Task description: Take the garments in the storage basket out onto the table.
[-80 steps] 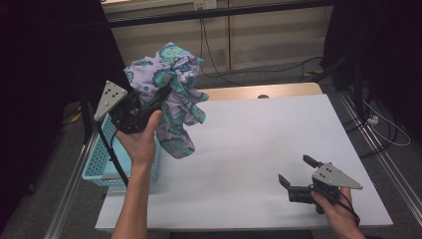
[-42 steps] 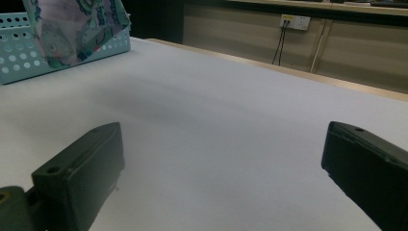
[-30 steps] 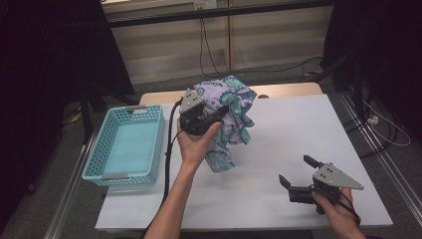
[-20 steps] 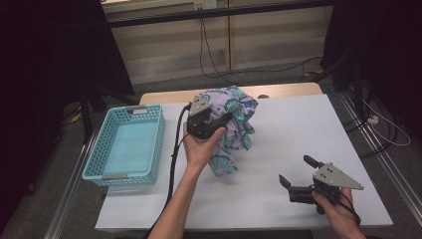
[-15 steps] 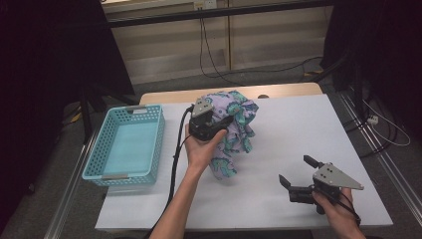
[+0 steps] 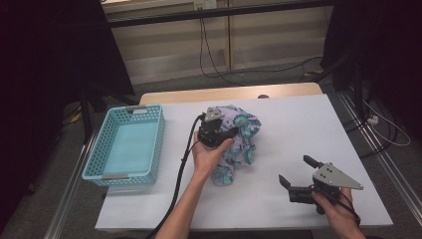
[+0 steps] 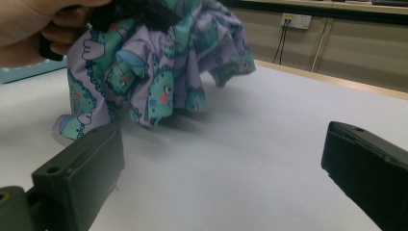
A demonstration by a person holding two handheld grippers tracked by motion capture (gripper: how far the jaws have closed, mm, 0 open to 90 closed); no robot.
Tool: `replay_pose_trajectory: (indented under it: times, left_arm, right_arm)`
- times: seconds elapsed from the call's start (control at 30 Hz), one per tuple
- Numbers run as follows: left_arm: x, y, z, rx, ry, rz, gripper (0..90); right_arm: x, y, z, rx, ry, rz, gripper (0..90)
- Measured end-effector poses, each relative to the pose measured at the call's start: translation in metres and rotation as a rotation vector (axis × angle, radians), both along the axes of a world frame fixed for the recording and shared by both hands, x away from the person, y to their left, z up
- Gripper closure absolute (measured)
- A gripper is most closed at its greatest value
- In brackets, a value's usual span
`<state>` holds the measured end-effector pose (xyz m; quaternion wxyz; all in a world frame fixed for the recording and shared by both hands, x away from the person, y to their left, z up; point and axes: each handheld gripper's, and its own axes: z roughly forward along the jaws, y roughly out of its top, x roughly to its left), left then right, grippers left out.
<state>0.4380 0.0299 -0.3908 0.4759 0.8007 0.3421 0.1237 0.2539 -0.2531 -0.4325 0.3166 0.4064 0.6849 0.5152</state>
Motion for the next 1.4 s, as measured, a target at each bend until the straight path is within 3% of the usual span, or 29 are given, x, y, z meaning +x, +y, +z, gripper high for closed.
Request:
replay_pose_trajectory:
  times: [0.13,0.33,0.6,0.8,0.87,1.13,1.2,1.27,1.33,1.4]
  left_arm:
    - [0.001,-0.004,-0.009,0.034,0.034,-0.004,62.7]
    - [0.002,-0.008,-0.018,0.067,0.047,-0.013,62.4]
    - [0.006,-0.013,-0.04,0.124,0.089,-0.02,60.0]
    - [0.005,-0.022,-0.051,0.21,0.061,-0.021,51.8]
    - [0.006,-0.023,-0.053,0.222,0.044,-0.008,42.3]
    - [0.009,-0.015,-0.048,0.16,0.118,-0.007,10.7]
    - [0.007,-0.013,-0.043,0.143,0.147,0.0,7.8]
    - [0.004,-0.008,-0.035,0.118,0.118,-0.002,7.1]
    - [-0.001,-0.002,-0.025,0.049,0.077,-0.018,7.9]
    - [-0.005,0.002,-0.017,0.048,0.04,0.003,7.1]
  right_arm:
    - [0.0,0.0,0.0,0.0,-0.001,0.001,0.9]
    - [0.0,0.0,0.0,0.0,0.001,0.0,0.9]
    - [0.0,0.0,0.0,0.0,0.002,0.0,0.9]
    - [0.0,0.0,-0.001,0.001,0.006,0.003,1.0]
    - [0.0,0.0,-0.002,0.001,0.008,0.002,1.1]
    - [0.001,-0.003,-0.002,0.01,0.01,0.002,1.2]
    - [0.002,-0.003,-0.002,0.01,0.009,0.003,1.2]
    - [0.002,-0.002,-0.002,0.006,0.008,0.005,1.2]
    - [0.002,-0.001,-0.001,0.005,0.007,0.009,1.2]
    - [0.001,0.0,-0.001,0.003,0.005,0.009,1.2]
